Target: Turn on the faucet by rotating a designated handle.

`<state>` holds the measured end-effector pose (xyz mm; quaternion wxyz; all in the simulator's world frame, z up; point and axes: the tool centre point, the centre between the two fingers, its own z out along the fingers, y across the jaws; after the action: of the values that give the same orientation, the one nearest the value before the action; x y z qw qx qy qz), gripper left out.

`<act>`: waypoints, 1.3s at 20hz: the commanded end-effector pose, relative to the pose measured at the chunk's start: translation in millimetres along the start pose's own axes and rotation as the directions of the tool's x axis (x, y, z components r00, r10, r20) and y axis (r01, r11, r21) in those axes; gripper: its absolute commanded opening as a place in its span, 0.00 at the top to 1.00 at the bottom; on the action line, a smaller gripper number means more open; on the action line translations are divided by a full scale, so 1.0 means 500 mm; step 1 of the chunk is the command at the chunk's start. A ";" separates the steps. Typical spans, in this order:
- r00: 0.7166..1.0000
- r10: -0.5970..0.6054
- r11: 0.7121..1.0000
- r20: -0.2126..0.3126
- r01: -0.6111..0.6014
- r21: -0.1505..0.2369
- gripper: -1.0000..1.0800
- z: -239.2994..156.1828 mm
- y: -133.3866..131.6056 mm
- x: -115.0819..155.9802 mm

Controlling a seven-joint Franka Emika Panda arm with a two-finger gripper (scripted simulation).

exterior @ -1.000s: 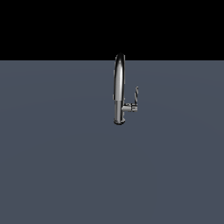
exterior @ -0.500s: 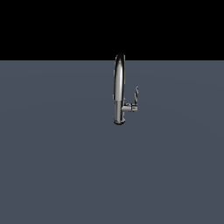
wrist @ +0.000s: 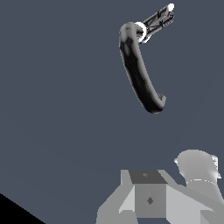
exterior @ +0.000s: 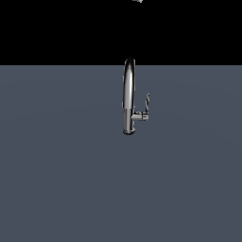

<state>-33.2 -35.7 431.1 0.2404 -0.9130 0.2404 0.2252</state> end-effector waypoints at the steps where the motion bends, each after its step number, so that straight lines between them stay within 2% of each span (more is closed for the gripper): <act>1: 0.999 0.038 0.998 0.037 -0.039 0.040 1.00 0.001 0.000 0.034; 8: 0.979 0.137 0.976 0.151 -0.160 0.146 1.00 0.010 0.007 0.130; 14: 0.940 0.215 0.933 0.264 -0.277 0.230 1.00 0.029 0.021 0.217; 19: 0.888 0.271 0.874 0.371 -0.388 0.292 1.00 0.054 0.040 0.293; 26: 0.787 0.324 0.760 0.524 -0.547 0.352 1.00 0.107 0.073 0.395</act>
<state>80.8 -96.9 284.7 0.4368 -0.6840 0.4301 0.3953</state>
